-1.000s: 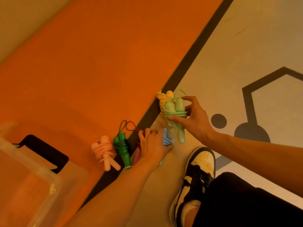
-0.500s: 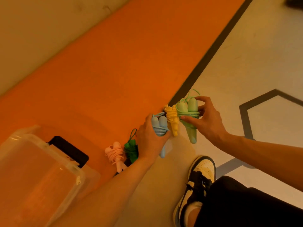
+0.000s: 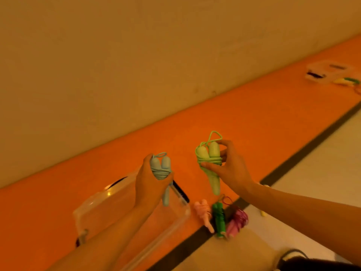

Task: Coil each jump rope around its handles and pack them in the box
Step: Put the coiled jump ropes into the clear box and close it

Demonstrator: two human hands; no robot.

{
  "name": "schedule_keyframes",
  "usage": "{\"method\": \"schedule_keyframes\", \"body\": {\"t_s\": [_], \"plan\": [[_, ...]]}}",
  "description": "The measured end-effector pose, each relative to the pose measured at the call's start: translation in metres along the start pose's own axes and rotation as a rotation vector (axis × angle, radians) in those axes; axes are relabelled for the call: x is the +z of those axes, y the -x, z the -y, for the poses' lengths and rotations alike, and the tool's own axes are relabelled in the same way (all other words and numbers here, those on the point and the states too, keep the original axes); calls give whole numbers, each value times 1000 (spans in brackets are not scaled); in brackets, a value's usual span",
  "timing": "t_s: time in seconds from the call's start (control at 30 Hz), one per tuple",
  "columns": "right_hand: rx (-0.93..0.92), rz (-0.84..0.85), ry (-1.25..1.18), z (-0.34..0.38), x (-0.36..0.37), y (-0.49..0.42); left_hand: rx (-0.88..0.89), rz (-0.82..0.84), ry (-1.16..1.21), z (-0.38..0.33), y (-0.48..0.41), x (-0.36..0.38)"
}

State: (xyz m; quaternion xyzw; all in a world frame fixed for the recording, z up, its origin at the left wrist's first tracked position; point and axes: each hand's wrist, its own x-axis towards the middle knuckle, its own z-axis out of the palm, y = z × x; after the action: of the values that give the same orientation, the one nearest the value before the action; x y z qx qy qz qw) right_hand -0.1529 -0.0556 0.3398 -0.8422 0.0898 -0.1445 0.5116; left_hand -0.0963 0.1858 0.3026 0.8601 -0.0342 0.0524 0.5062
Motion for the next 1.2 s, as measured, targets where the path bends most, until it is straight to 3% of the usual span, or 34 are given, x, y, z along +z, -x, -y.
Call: {"method": "schedule_keyframes", "body": {"t_s": [0.2,0.47,0.6,0.8,1.2], "plan": [[-20,200,-74,56,150,4,-228,-189,-42,90,10,-110],[87,453,34,6,301,16,-525,-202,73,201,45,-123],[127,534,132,-42,332,19,-510,-177,-64,232,48,-100],[189,629,179,-91,361,20,-626,-208,-49,273,43,-58],[322,676,48,-145,420,29,-700,-212,-148,322,17,-31]]}}
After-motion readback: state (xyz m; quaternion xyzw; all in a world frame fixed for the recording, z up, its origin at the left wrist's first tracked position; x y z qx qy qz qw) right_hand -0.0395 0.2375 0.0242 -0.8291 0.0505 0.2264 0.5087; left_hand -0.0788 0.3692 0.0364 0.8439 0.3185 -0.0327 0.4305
